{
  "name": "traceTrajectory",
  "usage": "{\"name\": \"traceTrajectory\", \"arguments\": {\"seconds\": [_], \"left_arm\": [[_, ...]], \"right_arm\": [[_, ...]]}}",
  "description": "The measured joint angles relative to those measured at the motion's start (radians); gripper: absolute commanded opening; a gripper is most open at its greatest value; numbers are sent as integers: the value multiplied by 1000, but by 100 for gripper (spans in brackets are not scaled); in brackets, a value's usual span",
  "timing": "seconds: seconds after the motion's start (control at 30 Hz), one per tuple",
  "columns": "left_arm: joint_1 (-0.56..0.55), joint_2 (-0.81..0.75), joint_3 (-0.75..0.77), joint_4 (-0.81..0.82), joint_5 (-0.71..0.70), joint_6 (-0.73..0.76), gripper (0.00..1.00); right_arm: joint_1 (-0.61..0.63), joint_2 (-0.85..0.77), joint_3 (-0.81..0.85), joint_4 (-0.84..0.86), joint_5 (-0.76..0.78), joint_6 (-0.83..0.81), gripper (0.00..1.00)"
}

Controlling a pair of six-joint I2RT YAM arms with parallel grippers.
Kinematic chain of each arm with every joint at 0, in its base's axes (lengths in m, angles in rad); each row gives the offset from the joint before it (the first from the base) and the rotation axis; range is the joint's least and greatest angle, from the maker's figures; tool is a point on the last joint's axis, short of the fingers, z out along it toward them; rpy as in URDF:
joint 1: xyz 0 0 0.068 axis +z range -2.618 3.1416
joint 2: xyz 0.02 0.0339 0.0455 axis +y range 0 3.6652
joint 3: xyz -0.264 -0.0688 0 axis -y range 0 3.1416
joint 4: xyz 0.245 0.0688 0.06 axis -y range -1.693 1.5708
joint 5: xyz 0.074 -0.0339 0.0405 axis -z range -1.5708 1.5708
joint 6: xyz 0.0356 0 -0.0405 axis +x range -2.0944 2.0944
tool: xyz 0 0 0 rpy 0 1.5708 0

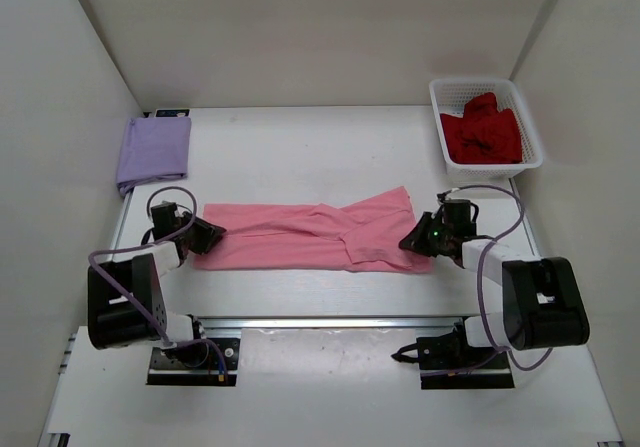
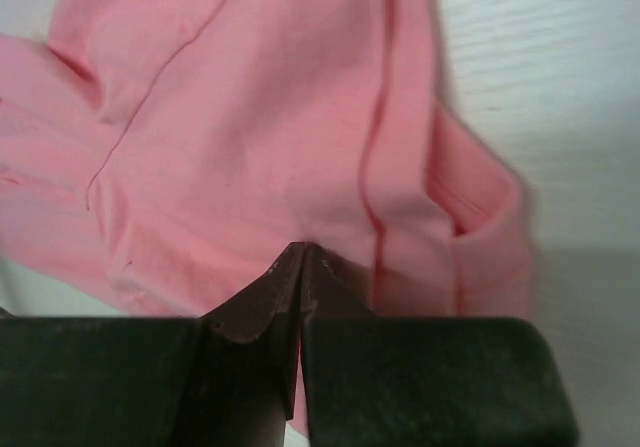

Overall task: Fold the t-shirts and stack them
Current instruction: Fold the other side of the tshirt into a rectangle

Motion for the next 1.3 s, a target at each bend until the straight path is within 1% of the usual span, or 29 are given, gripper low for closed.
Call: {"name": "traceTrajectory", "arguments": {"seconds": [0.1, 0.2, 0.23, 0.3, 0.37, 0.47, 0.57, 0.67, 0.77, 0.87, 0.93, 1.07, 1.1, 1.2, 1.23, 1.3], "left_arm": [[5, -21, 36, -48, -18, 13, 42], [-26, -129, 72, -107, -89, 48, 46], [-31, -178, 80, -122, -111, 62, 46], [-19, -256, 89, -143, -152, 92, 46], [9, -283, 92, -161, -185, 117, 48], [35, -259, 82, -187, -209, 133, 50], [39, -220, 65, -222, -209, 140, 54], [40, -196, 56, -243, -214, 145, 55], [42, -172, 53, -245, -215, 144, 52], [41, -135, 53, -238, -215, 141, 45], [42, -114, 53, -238, -215, 138, 43], [45, -132, 52, -239, -220, 139, 50], [45, -143, 52, -238, -223, 142, 50], [38, -173, 51, -232, -223, 145, 48], [35, -174, 51, -230, -222, 145, 44], [31, -173, 50, -232, -219, 144, 41]], "right_arm": [[-25, -39, -8, -19, 7, -5, 0], [-22, -72, -8, -23, 10, -14, 2], [-19, -80, -8, -22, 10, -15, 1], [-15, -91, -8, -23, 8, -19, 1], [-14, -96, -8, -22, 2, -23, 1], [-10, -99, -8, -23, -5, -28, 1], [-3, -109, -8, -26, -5, -34, 2], [4, -118, -8, -26, -11, -38, 1], [5, -120, -8, -25, -17, -41, 2], [5, -120, -8, -25, -19, -45, 1], [10, -120, -8, -25, -19, -46, 2], [11, -120, -8, -25, -20, -48, 2], [11, -120, -8, -25, -20, -49, 2], [11, -112, -8, -21, -18, -48, 5], [11, -107, -8, -21, -16, -48, 5], [5, -90, -8, -21, -13, -48, 10]]}}
